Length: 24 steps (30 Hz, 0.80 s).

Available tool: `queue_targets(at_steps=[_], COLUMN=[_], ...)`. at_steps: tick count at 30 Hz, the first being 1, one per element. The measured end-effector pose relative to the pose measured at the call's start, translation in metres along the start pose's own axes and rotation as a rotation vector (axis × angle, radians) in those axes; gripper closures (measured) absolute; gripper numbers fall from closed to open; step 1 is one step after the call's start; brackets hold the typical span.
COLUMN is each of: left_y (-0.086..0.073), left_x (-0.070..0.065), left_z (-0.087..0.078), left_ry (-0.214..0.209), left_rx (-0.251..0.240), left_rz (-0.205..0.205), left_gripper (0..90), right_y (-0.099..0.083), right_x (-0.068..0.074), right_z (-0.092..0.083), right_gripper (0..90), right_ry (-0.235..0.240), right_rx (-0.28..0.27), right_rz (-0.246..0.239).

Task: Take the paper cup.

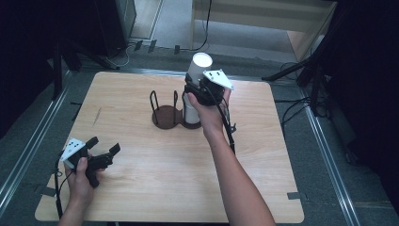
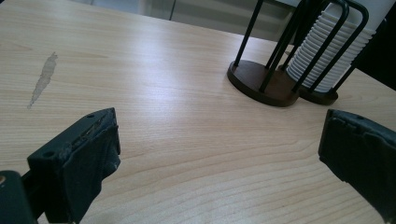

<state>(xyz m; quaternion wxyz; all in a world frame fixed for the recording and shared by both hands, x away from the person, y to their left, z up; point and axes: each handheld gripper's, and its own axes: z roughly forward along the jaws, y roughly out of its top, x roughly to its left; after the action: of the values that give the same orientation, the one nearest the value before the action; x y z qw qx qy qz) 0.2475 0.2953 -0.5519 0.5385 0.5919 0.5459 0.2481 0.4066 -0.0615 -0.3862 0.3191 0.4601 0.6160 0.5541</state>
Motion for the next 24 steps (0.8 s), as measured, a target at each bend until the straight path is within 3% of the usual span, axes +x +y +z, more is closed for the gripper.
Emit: queue_targets(at_steps=[12, 24], left_y=[0.000, 0.000], left_x=[0.000, 0.000], left_z=[0.000, 0.000], left_ry=[0.001, 0.004], left_rx=[0.000, 0.002], left_rz=[0.001, -0.001], left_gripper=[0.0, 0.0], right_y=[0.006, -0.017], right_x=[-0.016, -0.034], right_z=[-0.022, -0.055], right_gripper=[31.0, 31.4], right_ry=[-0.023, -0.043], right_rx=[-0.003, 0.008], right_rz=[0.000, -0.012])
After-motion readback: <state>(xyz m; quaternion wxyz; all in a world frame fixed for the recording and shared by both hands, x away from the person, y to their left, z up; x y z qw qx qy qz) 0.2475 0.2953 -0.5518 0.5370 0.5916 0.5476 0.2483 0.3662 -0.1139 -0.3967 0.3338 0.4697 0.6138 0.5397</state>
